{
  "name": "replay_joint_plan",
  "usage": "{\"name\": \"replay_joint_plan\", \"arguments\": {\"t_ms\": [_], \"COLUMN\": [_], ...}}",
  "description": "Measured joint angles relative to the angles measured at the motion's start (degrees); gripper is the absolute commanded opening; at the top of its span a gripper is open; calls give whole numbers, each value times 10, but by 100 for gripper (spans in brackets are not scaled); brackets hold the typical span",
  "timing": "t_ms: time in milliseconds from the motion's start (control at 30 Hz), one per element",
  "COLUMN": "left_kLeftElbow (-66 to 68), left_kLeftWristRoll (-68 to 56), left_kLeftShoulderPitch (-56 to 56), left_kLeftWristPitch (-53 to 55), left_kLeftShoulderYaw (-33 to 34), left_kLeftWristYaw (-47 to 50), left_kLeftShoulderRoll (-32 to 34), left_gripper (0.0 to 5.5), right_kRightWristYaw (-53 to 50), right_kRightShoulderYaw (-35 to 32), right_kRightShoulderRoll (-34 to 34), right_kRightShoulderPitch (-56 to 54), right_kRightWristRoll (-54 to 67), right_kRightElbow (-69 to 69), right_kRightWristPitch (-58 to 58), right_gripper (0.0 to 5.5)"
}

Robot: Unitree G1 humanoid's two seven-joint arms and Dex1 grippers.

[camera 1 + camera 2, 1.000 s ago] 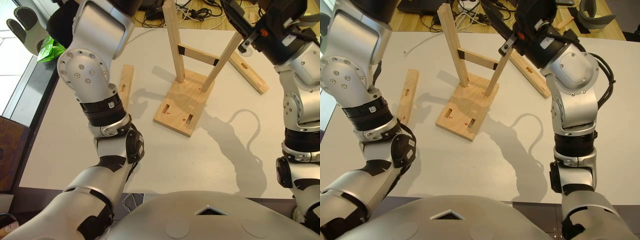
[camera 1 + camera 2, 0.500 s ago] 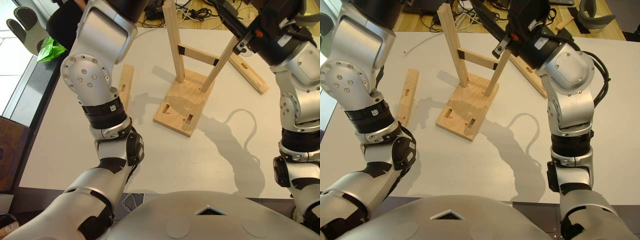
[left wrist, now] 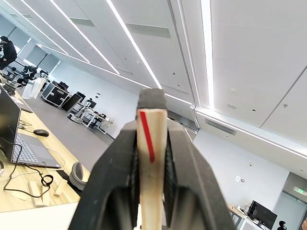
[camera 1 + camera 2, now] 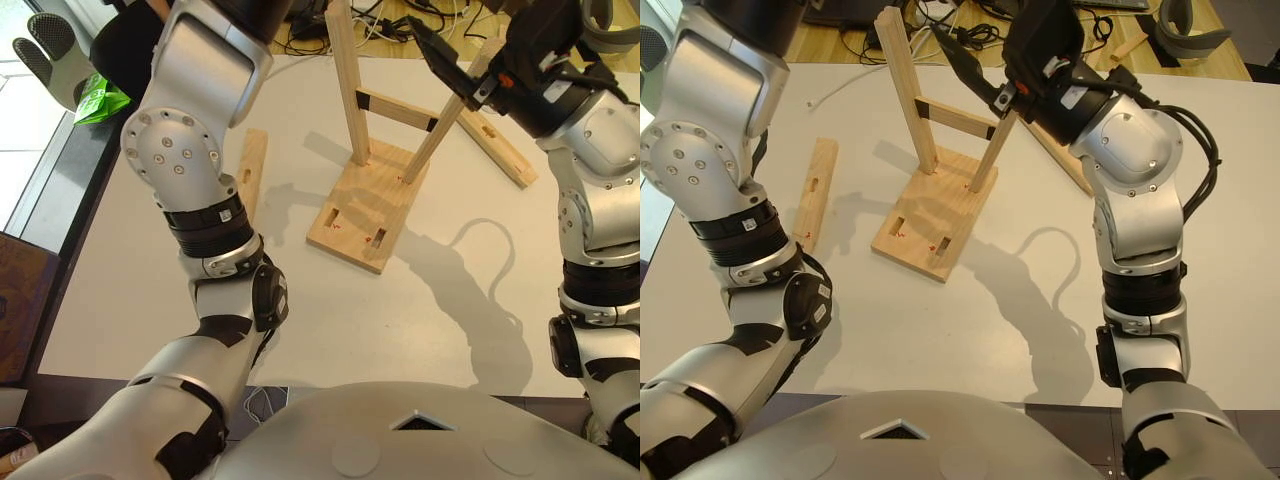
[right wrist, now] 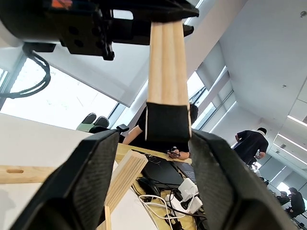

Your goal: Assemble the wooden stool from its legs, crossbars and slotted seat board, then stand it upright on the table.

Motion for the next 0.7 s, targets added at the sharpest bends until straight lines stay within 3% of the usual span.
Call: {"name": "replay_joint_plan", "arguments": {"t_ms": [133, 367, 433, 700], "left_kLeftElbow": [-8, -62, -54, 67], "left_kLeftWristRoll": [68, 277, 328, 480], "left_kLeftShoulderPitch": [18, 189, 230, 280], "left_kLeftWristPitch": [-21, -53, -82, -236], "left_kLeftShoulderYaw": [13, -11, -30, -113], "left_kLeftWristYaw": [3, -29, -48, -88], "left_kLeftShoulderRoll": [66, 222, 228, 189], "left_gripper": [41, 41, 41, 41], "right_kRightWristYaw": [29, 21, 18, 9], "right_kRightShoulderYaw": [-3, -55, -58, -48], "right_kRightShoulderRoll": [-41, -71, -69, -59], "right_kRightShoulderPitch": [66, 126, 130, 130], "right_kRightWristRoll": [-1, 1, 2, 12], "right_kRightElbow": [0, -22, -35, -56], "right_kRightWristPitch": [7, 24, 29, 47], "right_gripper": [381, 515, 539, 540]}}
